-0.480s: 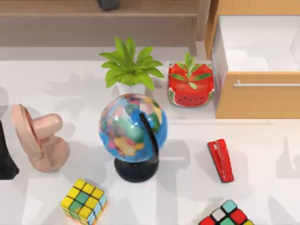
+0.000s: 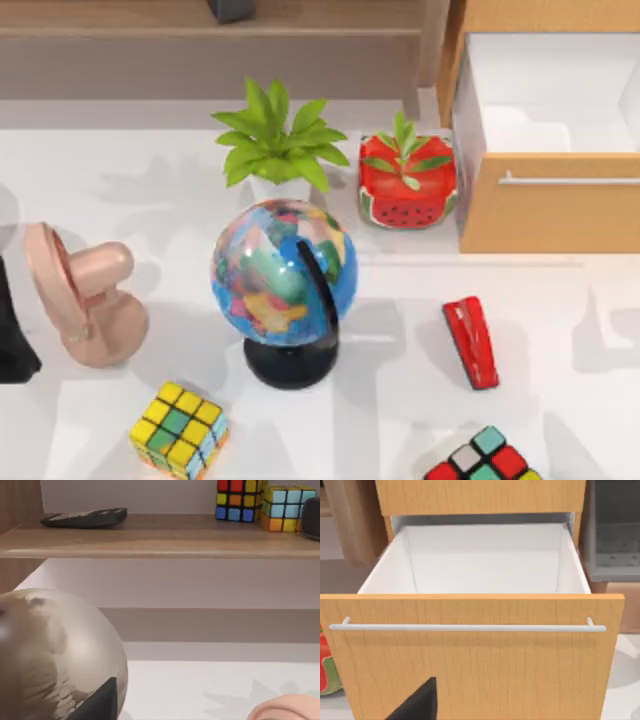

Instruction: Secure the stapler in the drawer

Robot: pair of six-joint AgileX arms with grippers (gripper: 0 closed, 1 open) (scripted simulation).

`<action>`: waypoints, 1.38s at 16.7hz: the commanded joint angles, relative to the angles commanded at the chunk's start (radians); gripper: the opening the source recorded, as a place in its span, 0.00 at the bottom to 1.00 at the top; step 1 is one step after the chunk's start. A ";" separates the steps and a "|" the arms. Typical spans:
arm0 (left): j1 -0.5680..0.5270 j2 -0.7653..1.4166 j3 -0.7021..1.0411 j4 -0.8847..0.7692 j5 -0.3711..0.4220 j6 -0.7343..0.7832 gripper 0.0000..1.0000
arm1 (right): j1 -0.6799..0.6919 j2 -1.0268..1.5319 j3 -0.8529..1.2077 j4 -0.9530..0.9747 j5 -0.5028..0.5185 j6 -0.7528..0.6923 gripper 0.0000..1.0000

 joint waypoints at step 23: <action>0.000 0.000 0.000 0.000 0.000 0.000 1.00 | 0.483 1.706 1.186 -0.878 -0.002 0.311 1.00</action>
